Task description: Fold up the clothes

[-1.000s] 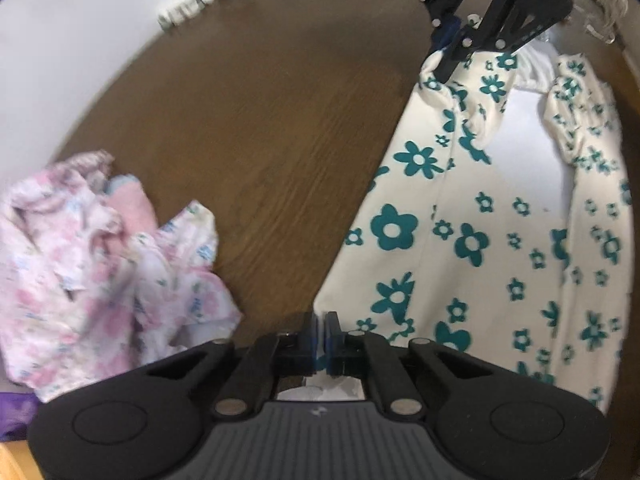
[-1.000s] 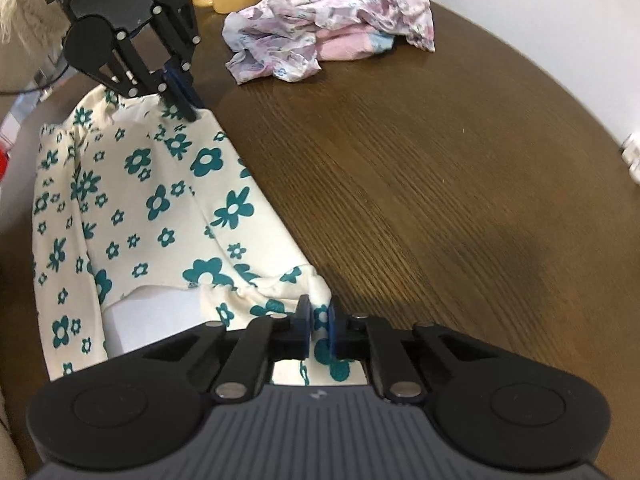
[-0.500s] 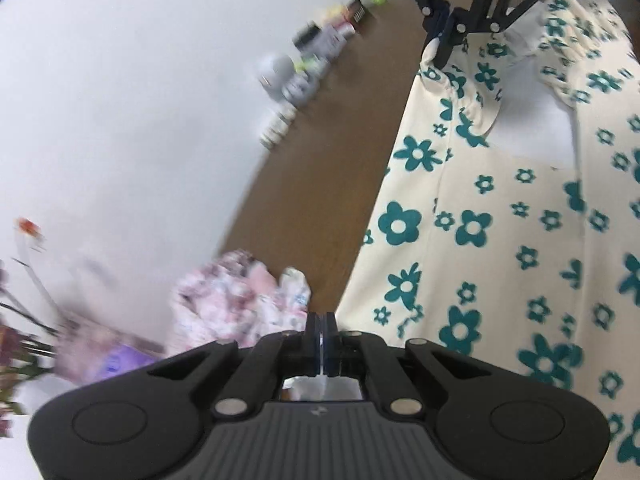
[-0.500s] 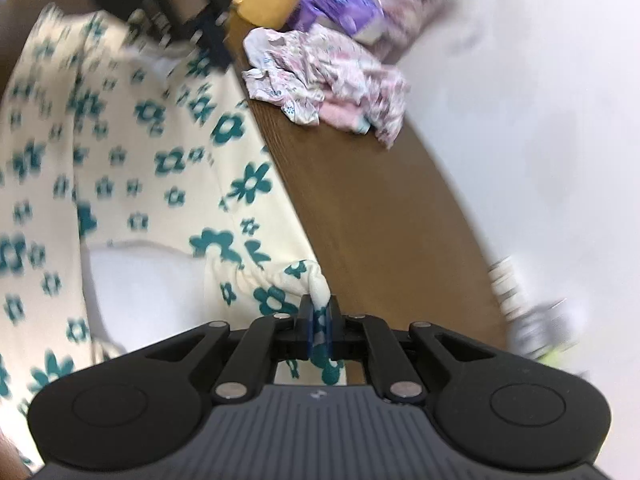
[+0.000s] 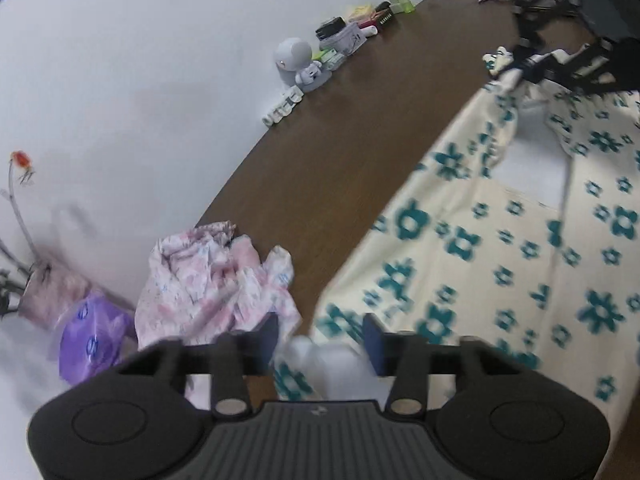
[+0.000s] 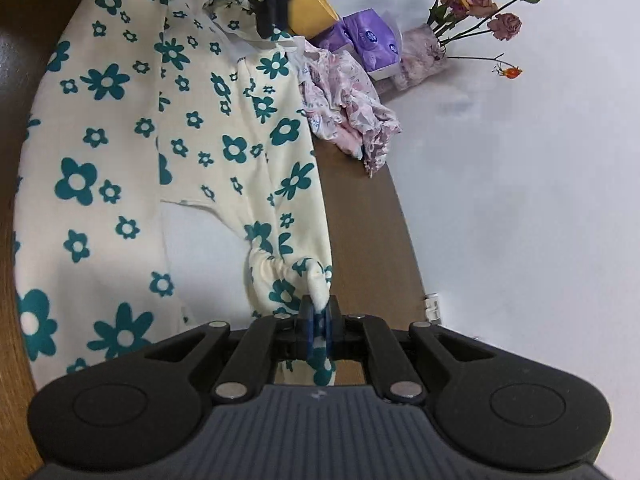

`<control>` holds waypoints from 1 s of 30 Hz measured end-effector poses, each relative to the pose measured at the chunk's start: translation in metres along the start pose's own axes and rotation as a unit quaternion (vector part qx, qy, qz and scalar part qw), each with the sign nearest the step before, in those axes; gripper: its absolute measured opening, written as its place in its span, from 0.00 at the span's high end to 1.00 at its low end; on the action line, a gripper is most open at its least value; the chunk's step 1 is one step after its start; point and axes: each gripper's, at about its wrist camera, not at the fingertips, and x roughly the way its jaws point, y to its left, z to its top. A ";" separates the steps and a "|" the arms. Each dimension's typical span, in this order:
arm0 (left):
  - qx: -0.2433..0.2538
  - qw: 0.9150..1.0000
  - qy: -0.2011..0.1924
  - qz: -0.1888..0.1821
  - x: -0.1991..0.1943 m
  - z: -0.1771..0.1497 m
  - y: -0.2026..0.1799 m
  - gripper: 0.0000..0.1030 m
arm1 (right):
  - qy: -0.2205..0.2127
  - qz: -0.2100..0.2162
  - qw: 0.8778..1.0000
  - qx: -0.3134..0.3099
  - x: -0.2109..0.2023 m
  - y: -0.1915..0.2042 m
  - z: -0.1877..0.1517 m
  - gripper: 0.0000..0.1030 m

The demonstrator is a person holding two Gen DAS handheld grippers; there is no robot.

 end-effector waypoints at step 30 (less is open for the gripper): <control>0.166 0.983 -0.039 0.064 -0.039 -0.025 -0.093 0.99 | 0.004 -0.022 0.999 -0.040 -0.013 0.016 -0.004 0.96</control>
